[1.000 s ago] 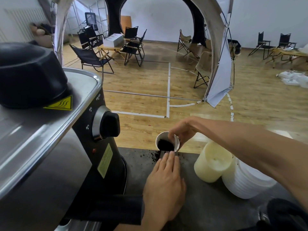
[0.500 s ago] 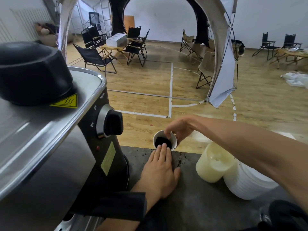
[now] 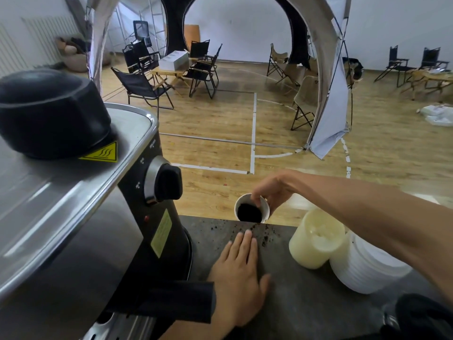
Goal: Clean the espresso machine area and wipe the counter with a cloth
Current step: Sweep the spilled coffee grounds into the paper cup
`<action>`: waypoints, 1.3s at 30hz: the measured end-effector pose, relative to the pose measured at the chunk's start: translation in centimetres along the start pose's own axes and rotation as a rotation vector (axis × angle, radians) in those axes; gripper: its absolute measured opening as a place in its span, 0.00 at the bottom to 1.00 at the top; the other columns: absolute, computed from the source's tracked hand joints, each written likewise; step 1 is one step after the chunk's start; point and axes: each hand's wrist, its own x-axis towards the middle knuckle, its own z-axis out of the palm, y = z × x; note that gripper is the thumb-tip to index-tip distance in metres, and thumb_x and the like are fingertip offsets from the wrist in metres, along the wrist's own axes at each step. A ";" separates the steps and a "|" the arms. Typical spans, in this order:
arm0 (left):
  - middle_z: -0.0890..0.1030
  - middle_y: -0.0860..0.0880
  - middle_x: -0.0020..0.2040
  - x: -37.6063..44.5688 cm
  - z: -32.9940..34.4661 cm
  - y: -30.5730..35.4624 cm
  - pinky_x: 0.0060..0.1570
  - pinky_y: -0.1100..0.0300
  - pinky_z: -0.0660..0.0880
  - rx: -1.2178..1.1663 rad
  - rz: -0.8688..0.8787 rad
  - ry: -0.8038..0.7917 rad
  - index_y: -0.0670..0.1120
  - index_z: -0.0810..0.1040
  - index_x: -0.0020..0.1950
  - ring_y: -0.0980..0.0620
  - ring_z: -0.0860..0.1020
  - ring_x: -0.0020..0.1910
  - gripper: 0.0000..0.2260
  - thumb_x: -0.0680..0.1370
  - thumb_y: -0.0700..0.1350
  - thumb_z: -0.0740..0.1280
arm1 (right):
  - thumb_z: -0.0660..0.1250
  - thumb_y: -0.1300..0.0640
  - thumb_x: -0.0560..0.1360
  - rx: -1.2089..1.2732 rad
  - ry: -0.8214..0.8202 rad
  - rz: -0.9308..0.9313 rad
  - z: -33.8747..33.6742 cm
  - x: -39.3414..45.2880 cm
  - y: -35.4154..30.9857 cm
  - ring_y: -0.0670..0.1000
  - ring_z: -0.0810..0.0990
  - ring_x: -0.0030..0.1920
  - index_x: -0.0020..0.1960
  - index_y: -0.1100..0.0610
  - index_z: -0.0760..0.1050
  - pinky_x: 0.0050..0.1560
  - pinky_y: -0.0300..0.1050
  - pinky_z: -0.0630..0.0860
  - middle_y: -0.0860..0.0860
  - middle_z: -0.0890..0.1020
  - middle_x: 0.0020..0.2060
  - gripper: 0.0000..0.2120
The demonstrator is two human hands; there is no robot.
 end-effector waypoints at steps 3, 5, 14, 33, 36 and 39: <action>0.37 0.46 0.80 3.9 -0.3 -0.5 0.76 0.54 0.38 -0.053 0.026 -0.035 0.43 0.39 0.79 0.50 0.37 0.78 0.31 0.83 0.57 0.46 | 0.56 0.70 0.74 0.024 0.029 -0.003 0.1 0.0 0.1 0.64 0.73 0.66 0.66 0.67 0.66 0.65 0.61 0.74 0.62 0.67 0.68 0.20; 0.38 0.46 0.80 4.9 -0.5 -0.7 0.76 0.54 0.38 -0.030 0.026 0.003 0.43 0.39 0.80 0.50 0.37 0.78 0.30 0.84 0.56 0.46 | 0.56 0.70 0.73 0.042 0.040 -0.010 -0.2 -0.1 0.2 0.65 0.74 0.66 0.66 0.66 0.66 0.65 0.62 0.74 0.62 0.67 0.68 0.21; 0.78 0.55 0.65 -1.8 0.8 1.2 0.59 0.60 0.76 0.048 0.142 0.008 0.55 0.81 0.62 0.59 0.76 0.64 0.29 0.63 0.63 0.68 | 0.57 0.71 0.74 -0.036 0.029 0.070 -1.8 -1.1 1.9 0.66 0.75 0.65 0.61 0.66 0.69 0.68 0.62 0.72 0.64 0.71 0.64 0.16; 0.79 0.51 0.63 3.1 -1.1 -1.8 0.61 0.63 0.73 -1.439 -0.338 0.332 0.46 0.75 0.67 0.56 0.78 0.61 0.18 0.81 0.32 0.58 | 0.55 0.72 0.75 -0.004 0.169 -0.063 -2.3 -4.6 -0.2 0.64 0.75 0.64 0.65 0.67 0.67 0.64 0.62 0.75 0.65 0.71 0.66 0.19; 0.79 0.41 0.63 4.0 -2.3 -2.4 0.62 0.52 0.73 -2.227 -0.405 0.274 0.39 0.72 0.67 0.45 0.79 0.60 0.15 0.84 0.37 0.53 | 0.54 0.73 0.76 0.003 0.208 -0.081 -2.3 -6.7 -1.3 0.66 0.73 0.66 0.69 0.68 0.64 0.67 0.62 0.73 0.67 0.70 0.67 0.22; 0.79 0.42 0.63 4.8 -3.2 -2.6 0.63 0.53 0.72 -2.377 -0.357 0.295 0.39 0.70 0.70 0.47 0.78 0.61 0.17 0.84 0.41 0.51 | 0.54 0.74 0.76 -0.042 0.210 -0.087 -1.9 -8.8 -2.1 0.66 0.73 0.66 0.69 0.68 0.64 0.67 0.63 0.73 0.67 0.70 0.67 0.22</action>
